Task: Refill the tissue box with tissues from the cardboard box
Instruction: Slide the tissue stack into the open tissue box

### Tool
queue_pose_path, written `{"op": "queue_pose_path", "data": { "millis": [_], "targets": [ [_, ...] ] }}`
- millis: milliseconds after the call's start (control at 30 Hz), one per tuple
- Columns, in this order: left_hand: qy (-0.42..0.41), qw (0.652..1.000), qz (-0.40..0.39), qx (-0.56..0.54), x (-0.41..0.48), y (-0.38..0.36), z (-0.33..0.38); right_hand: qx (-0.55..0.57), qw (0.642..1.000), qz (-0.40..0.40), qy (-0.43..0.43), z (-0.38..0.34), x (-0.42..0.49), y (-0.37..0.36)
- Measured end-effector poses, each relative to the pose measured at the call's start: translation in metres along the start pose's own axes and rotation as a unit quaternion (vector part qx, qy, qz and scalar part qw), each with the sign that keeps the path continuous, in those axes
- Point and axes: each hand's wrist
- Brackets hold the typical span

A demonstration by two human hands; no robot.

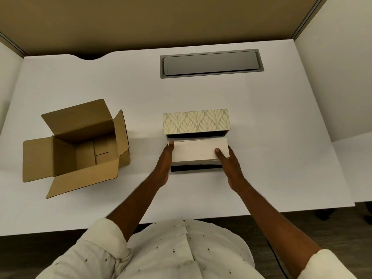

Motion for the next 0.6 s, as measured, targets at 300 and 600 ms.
{"op": "queue_pose_path", "data": {
  "millis": [300,600],
  "targets": [
    [-0.004,1.000,0.007,-0.021,0.002,-0.001,0.005,-0.002,1.000,-0.003,-0.002,0.003,0.005,0.002],
    [-0.011,1.000,0.003,-0.003,0.000,0.006,0.006,-0.061,0.997,-0.049,0.013,-0.004,0.009,0.014]
  ]
}}
Point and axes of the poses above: each hand's wrist, its own x-axis towards the middle knuckle, its own y-axis out of the back of the hand, z = x × y, and after that the axes turned 10 degrees about -x, right-handed
